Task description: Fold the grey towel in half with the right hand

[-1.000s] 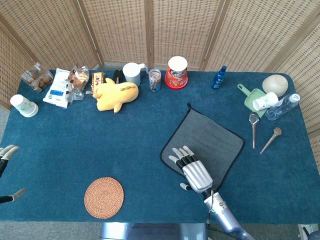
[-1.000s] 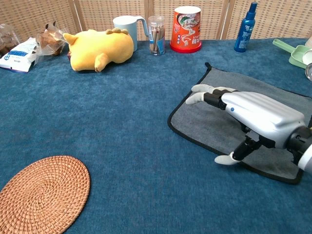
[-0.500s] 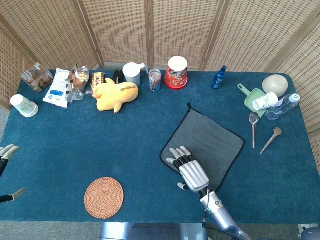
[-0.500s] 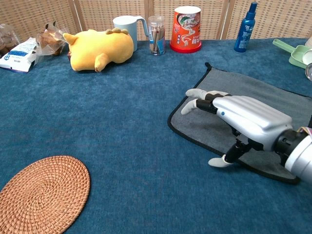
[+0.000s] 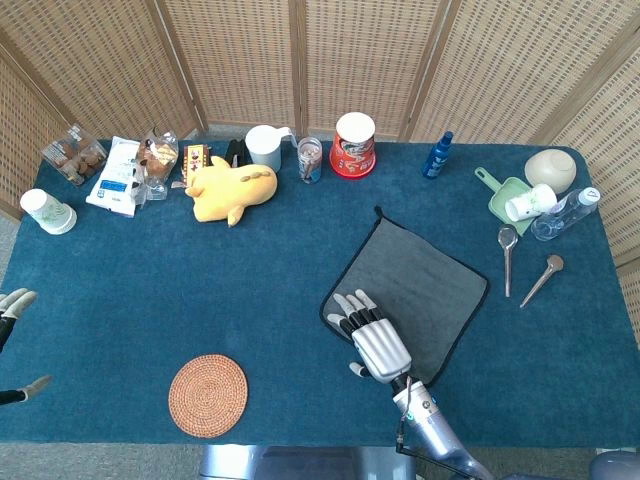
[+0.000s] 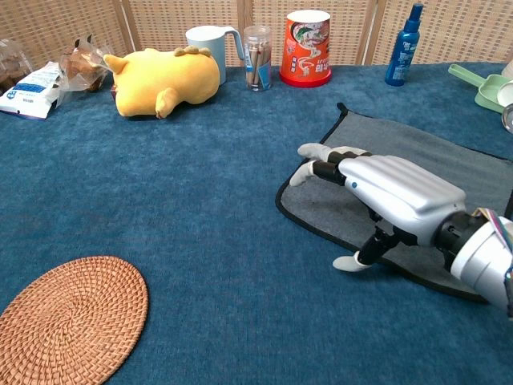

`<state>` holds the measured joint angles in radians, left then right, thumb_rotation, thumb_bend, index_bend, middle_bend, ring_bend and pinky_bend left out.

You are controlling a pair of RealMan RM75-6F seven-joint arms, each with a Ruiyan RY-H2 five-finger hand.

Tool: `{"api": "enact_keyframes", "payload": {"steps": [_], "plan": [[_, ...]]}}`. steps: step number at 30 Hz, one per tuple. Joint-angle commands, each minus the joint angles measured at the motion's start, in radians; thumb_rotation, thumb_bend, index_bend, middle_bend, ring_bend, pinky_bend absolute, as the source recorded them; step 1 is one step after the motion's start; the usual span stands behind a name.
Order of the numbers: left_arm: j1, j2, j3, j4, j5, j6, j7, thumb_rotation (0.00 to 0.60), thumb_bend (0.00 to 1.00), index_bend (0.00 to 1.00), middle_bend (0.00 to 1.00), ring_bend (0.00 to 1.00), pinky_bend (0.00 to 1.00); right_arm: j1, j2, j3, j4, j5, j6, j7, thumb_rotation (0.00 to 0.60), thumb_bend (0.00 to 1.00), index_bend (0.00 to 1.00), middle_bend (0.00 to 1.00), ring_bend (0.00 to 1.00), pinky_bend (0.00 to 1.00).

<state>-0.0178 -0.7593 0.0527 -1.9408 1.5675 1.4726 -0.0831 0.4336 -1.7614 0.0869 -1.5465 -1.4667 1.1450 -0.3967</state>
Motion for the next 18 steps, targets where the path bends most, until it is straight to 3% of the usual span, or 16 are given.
{"api": "enact_keyframes", "payload": {"steps": [1, 13, 18], "plan": [[-0.001, 0.000, 0.000, 0.000, 0.001, -0.002, 0.000, 0.600, 0.16, 0.00, 0.00, 0.00, 0.00, 0.002, -0.003, -0.001, 0.004, 0.002, 0.003, -0.005, 0.600, 0.00, 0.22, 0.00, 0.00, 0.00], [-0.001, 0.002, 0.001, 0.000, 0.002, -0.004, -0.007, 0.600, 0.16, 0.00, 0.00, 0.00, 0.00, 0.008, -0.014, -0.009, 0.031, 0.011, 0.014, -0.027, 0.600, 0.00, 0.22, 0.00, 0.00, 0.00], [-0.001, 0.002, 0.001, -0.001, 0.001, -0.004, -0.005, 0.600, 0.16, 0.00, 0.00, 0.00, 0.00, 0.008, -0.015, -0.015, 0.045, 0.005, 0.027, -0.031, 0.600, 0.11, 0.22, 0.00, 0.00, 0.00]]}}
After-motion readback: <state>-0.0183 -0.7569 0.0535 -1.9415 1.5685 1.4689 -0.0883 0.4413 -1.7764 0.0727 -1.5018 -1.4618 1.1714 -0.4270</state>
